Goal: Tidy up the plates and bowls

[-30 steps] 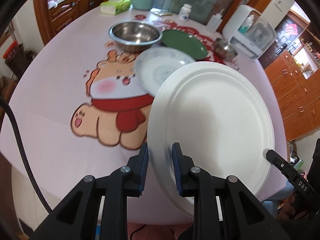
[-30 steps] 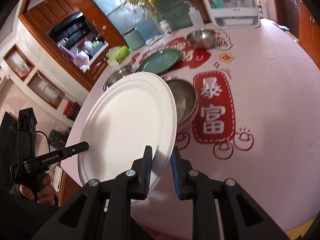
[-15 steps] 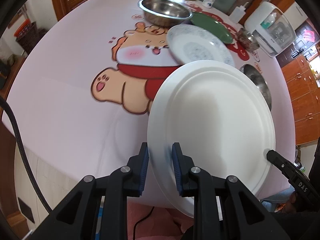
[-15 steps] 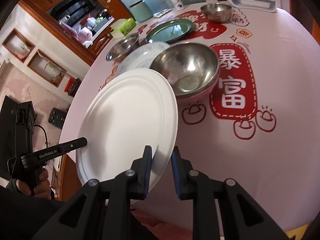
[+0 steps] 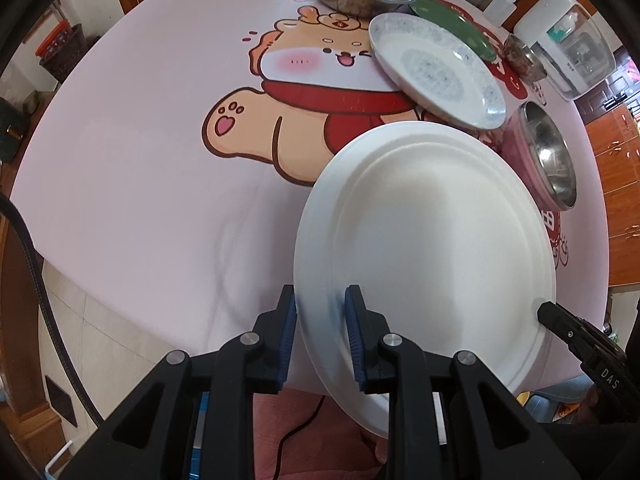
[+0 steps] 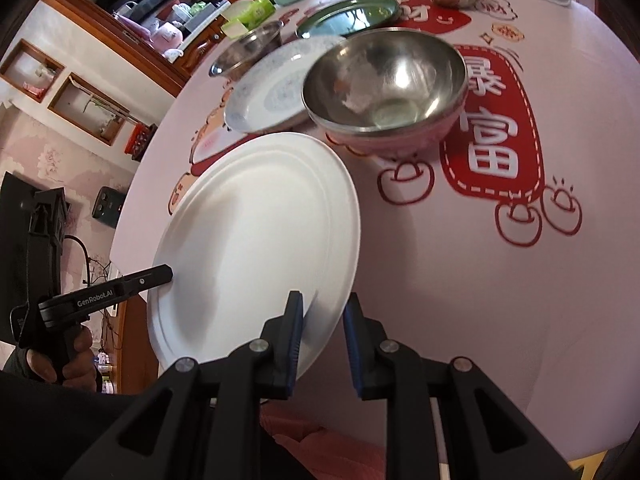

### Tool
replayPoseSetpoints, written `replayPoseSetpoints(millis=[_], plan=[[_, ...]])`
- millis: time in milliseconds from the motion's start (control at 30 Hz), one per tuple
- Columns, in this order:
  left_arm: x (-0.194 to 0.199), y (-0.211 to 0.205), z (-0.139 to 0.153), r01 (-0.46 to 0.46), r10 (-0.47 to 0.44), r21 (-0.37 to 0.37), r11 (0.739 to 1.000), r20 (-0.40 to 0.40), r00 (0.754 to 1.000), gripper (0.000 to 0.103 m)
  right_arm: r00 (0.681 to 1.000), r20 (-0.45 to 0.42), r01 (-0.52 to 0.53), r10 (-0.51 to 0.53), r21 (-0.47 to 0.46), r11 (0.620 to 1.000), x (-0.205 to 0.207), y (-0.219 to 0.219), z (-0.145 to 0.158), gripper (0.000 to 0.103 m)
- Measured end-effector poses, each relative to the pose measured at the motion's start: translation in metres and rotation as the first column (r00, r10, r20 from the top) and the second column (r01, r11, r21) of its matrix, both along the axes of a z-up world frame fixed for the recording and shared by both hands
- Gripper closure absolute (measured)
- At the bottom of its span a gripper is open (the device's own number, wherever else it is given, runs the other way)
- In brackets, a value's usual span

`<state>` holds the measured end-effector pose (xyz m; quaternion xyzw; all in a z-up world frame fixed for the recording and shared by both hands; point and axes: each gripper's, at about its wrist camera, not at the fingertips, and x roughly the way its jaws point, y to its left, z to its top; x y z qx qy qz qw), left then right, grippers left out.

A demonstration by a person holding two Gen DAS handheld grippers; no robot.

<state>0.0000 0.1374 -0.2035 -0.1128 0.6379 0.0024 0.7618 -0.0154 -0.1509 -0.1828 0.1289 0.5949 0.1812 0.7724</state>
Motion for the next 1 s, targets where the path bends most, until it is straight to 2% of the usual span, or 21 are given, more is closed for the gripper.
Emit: replayPoseSetpoints(millis=[533, 1000], plan=[[0.023, -0.035, -0.007, 0.136, -0.136, 0.033, 0.990, 0.000, 0.991, 0.080, 0.994, -0.013, 0.108, -0.109, -0.045, 0.993, 0.000, -0.023, -0.008, 0.081], [0.046, -0.074, -0.010, 0.245, -0.245, 0.037, 0.969, 0.009, 0.969, 0.078, 0.981, -0.006, 0.191, -0.192, -0.101, 0.976, 0.004, -0.049, -0.011, 0.079]])
